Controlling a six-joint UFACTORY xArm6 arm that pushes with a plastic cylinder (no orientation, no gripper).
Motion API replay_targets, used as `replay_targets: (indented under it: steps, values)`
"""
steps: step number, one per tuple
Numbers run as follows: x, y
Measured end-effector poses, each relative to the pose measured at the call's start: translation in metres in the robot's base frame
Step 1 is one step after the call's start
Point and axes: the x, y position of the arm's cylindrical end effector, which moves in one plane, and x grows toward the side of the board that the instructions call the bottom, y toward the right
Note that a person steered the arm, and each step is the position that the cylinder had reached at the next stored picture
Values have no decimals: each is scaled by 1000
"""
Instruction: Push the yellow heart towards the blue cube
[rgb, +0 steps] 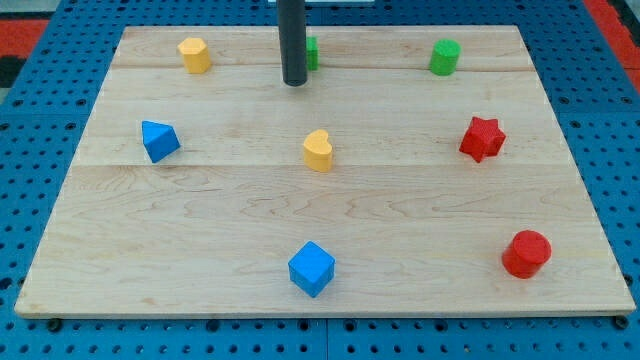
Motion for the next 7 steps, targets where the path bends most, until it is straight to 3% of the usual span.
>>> replay_targets:
  steps: [3, 4, 7]
  values:
    - [-6, -3]
    - [11, -11]
    - [81, 60]
